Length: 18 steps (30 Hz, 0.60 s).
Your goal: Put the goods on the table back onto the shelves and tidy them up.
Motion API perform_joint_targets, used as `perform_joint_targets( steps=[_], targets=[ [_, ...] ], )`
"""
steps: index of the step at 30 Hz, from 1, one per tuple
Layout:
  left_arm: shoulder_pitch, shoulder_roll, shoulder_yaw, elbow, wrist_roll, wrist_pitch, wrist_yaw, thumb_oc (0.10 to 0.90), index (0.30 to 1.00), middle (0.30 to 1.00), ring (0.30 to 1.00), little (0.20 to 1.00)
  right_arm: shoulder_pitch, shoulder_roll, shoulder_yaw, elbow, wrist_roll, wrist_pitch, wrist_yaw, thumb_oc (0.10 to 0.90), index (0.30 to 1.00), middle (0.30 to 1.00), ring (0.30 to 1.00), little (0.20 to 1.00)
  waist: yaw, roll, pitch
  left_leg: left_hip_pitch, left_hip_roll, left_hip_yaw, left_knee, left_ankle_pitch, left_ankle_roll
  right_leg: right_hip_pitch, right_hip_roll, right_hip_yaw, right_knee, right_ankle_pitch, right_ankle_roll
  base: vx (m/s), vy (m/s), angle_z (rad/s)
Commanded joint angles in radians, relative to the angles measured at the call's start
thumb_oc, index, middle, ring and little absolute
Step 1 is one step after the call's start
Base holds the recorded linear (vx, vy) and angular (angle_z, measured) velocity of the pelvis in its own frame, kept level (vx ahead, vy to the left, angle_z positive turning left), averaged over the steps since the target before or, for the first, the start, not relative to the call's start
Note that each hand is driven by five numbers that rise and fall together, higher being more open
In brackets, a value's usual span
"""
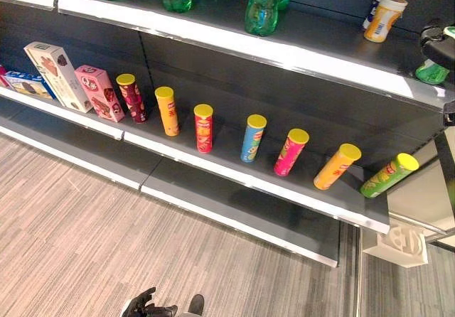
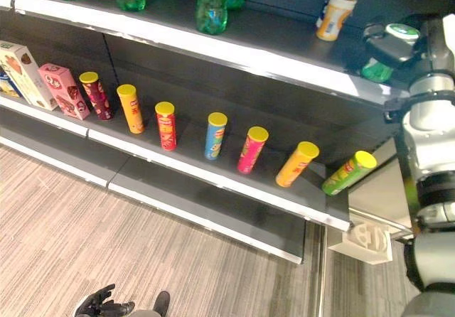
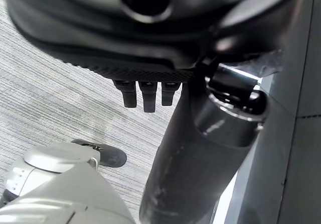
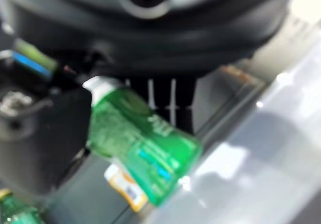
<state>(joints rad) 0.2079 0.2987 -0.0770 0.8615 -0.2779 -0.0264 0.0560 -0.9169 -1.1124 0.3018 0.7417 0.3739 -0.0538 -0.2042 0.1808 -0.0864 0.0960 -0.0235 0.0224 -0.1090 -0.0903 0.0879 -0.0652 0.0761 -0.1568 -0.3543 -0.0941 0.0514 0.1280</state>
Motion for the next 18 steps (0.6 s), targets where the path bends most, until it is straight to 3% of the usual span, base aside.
perform_joint_targets(
  steps=[1,15,17,18],
  targets=[
    [-0.031,0.081,-0.037,-0.031,-0.033,-0.050,0.027,0.800,0.900,0.900,0.900,0.900,-0.220,-0.071,-0.001,-0.007,-0.001,-0.064,-0.067,0.400,0.300,0.300,0.300,0.300,0.031,-0.043,-0.046,-0.016,0.008,-0.010,0.003,-0.078,-0.040,0.027,-0.061,-0.014,0.025,-0.046,0.053,0.04,0.004,0.09],
    [-0.032,0.081,-0.037,-0.034,-0.037,-0.051,0.036,0.800,0.900,0.900,0.900,0.900,-0.243,-0.054,0.017,0.046,-0.024,-0.058,-0.089,0.400,0.300,0.300,0.300,0.300,0.043,-0.049,-0.035,-0.020,-0.002,-0.012,0.003,-0.085,-0.030,0.024,-0.073,-0.014,0.023,-0.035,0.061,0.01,0.001,0.03],
    [-0.030,0.082,-0.036,-0.031,-0.036,-0.052,0.038,0.800,0.900,0.900,0.900,0.900,-0.251,-0.050,0.023,0.057,-0.022,-0.057,-0.087,0.800,0.900,0.900,0.900,0.900,0.041,-0.050,-0.036,-0.017,-0.003,-0.009,0.003,-0.088,-0.029,0.026,-0.074,-0.011,0.021,-0.035,0.061,0.00,0.000,0.00],
    [-0.031,0.083,-0.037,-0.028,-0.036,-0.052,0.040,0.800,0.900,0.900,0.900,0.900,-0.258,-0.045,0.026,0.062,-0.014,-0.060,-0.088,0.800,0.900,0.900,0.900,0.900,0.040,-0.050,-0.037,-0.013,-0.003,-0.007,0.003,-0.090,-0.028,0.028,-0.075,-0.010,0.020,-0.035,0.062,0.00,0.000,0.00]
  ],
)
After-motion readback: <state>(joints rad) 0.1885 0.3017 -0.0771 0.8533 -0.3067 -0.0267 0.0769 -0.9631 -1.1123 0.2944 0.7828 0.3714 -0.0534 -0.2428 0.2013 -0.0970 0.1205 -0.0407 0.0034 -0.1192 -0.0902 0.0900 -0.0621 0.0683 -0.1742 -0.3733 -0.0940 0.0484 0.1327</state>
